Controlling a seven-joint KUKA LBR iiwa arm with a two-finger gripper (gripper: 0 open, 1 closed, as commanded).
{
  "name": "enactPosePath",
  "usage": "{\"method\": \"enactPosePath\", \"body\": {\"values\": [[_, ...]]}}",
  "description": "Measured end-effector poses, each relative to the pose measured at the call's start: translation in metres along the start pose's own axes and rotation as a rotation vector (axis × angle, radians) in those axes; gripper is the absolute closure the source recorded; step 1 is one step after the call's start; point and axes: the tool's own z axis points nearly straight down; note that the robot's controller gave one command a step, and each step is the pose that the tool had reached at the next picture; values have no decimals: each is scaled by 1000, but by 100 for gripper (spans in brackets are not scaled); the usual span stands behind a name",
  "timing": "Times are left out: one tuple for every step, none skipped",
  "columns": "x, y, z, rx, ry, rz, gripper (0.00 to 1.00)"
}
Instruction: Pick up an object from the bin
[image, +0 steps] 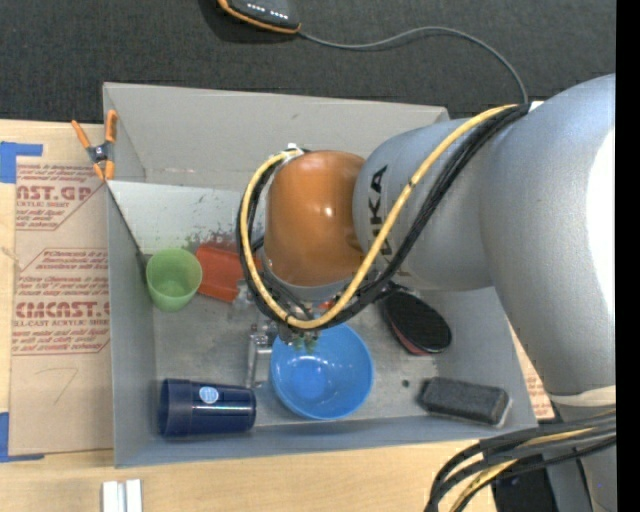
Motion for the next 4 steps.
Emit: {"method": "enactPosePath", "body": {"values": [[-2,-1,-4,-1,-7,2,0],[-5,-45,71,0,-4,-594,0],[32,-84,7,0,-11,-541,0],[-6,-196,34,-2,-5,-755,0]]}}
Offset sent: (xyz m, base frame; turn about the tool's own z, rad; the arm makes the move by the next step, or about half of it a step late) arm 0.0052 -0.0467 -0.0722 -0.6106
